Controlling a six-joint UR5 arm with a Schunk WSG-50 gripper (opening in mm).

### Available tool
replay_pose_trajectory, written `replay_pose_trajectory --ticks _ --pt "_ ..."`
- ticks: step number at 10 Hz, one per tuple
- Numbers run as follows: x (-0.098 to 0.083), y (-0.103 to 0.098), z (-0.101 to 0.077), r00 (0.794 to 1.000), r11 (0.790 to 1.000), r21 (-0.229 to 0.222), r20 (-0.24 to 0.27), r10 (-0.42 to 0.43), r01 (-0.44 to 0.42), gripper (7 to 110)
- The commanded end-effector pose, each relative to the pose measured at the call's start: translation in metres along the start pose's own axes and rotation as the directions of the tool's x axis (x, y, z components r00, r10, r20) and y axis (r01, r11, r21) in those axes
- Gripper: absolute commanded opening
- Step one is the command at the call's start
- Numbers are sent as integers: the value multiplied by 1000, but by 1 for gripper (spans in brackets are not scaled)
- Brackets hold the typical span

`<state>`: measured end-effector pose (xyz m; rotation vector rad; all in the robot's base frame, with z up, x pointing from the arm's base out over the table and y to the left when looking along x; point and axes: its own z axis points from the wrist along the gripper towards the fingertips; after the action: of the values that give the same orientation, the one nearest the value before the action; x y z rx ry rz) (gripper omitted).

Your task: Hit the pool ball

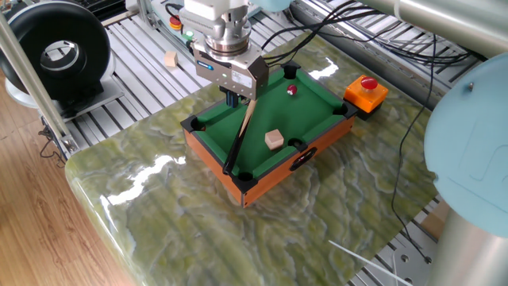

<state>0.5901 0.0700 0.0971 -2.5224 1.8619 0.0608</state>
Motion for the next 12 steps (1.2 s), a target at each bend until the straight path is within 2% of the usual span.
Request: replay_pose_trajectory --ticks 1,3,5,6,7,8,9,10,11,12 --pt "-5 -8 -2 1000 1000 21 12 18 -18 7" --pt "-9 -11 -2 999 999 30 28 16 -17 7" --pt "-6 -15 -3 1000 999 47 20 17 -17 7" --pt "-2 -13 -3 1000 999 41 6 17 -17 7" --pt "-3 -6 -2 1000 1000 15 8 8 -8 7" --pt "-14 -8 -1 999 1000 25 44 -4 3 7" --pt "-16 -6 1 999 1000 20 45 -11 10 7" --pt "-23 -4 2 997 1000 14 76 6 -8 7" --pt "-25 -4 2 997 999 13 78 28 -29 7" --pt "-21 -9 4 998 999 35 64 25 -28 7"
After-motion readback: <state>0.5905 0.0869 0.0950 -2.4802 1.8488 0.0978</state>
